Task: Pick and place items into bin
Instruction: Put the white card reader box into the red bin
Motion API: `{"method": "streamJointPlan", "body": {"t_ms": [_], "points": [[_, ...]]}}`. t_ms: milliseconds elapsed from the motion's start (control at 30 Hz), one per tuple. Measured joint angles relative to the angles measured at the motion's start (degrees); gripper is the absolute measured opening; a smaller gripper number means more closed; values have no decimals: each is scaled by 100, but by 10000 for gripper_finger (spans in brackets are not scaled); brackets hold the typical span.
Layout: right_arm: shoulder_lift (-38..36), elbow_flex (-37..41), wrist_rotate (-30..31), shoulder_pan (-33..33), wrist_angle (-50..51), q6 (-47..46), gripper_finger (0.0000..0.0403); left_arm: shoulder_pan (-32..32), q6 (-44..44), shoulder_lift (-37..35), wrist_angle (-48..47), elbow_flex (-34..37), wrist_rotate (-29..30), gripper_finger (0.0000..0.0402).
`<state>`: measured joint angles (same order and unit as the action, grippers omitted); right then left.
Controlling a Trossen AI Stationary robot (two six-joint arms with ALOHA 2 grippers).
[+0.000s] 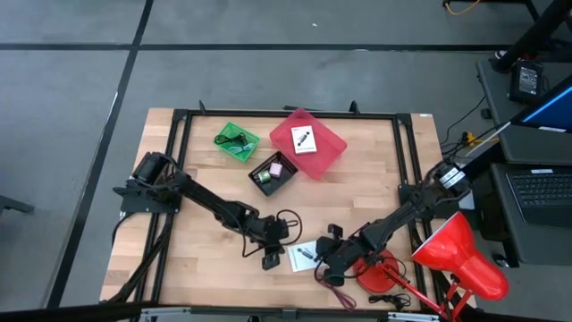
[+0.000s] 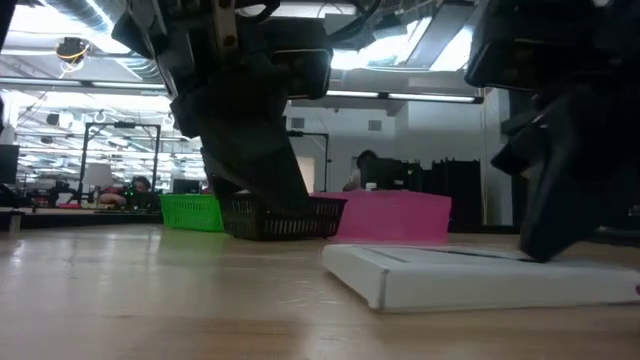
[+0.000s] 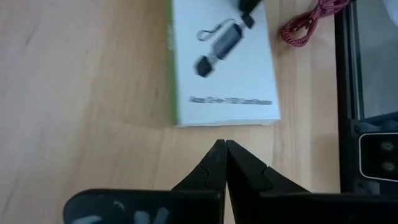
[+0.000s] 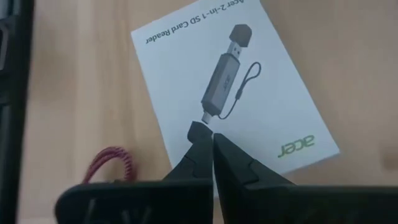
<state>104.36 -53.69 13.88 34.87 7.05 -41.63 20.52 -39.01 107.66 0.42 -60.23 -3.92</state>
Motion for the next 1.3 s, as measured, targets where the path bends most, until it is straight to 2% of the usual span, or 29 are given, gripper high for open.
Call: {"method": "streamJointPlan", "body": {"t_ms": [367, 667, 867, 1133, 1300], "points": [[-43, 0, 19, -328, 289, 855, 0, -32, -63, 0, -74, 0, -57, 2], [-430, 31, 74, -378, 1281, 890, 0, -331, 185, 0, -194, 0, -204, 2], [-496, 35, 154, -376, 1286, 1220, 0, -414, 364, 0, -193, 0, -220, 2], [-980, -178, 207, -276, 1488, 980, 0, -497, 450, 0, -190, 0, -216, 2], [-998, -180, 129, -116, 1856, 333, 0, -493, 529, 0, -148, 0, -160, 3]]}}
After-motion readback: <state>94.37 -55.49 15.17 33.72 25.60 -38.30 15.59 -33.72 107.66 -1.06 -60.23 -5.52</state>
